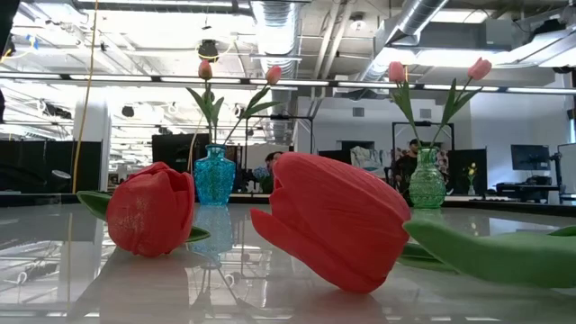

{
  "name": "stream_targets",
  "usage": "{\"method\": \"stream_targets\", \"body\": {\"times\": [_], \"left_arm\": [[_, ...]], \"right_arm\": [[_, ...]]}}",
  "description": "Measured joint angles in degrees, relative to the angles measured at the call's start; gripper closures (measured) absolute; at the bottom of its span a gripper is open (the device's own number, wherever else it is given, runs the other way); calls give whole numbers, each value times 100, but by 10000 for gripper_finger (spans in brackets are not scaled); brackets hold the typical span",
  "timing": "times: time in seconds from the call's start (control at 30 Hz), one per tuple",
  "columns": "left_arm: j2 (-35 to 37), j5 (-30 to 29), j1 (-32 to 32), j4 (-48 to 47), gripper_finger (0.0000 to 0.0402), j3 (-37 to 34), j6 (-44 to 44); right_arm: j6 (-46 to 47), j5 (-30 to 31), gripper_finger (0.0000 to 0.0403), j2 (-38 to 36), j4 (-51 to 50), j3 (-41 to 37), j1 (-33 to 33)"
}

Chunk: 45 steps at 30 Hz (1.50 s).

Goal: Sort flowers into vase by color
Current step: Put the top center red tulip into the bottom blue vase

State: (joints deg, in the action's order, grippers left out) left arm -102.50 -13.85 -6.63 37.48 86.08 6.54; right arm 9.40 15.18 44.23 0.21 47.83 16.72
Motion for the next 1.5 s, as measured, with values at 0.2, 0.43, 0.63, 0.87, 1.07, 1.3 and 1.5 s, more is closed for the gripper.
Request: {"method": "stream_targets", "body": {"times": [0.2, 0.43, 0.63, 0.87, 1.07, 1.3, 1.5], "left_arm": [[0, 223, -9, -433, 401, 0, 83], [101, 366, -66, -1791, 401, 0, 176], [-410, 818, -98, -1323, 401, -72, 602], [-1604, 904, -171, 548, 401, 173, 1308], [-2820, 866, -375, 709, 401, 1654, 1233], [-4131, 883, -512, -226, 402, 3847, 914], [-4839, 715, -478, -556, 401, 4909, 805]], "right_arm": [[-34, 120, 251, -27, -400, 0, 1], [224, 137, 156, -528, -1880, 7, 5], [1407, 138, 149, -1125, -3235, 7, -76], [1972, 210, 150, -1518, -4157, 9, -208], [1970, 240, 150, -1701, -4727, 9, -343], [1967, 278, 150, -1938, -5125, 7, -454], [1966, 269, 150, -2159, -5150, 7, -454]]}}
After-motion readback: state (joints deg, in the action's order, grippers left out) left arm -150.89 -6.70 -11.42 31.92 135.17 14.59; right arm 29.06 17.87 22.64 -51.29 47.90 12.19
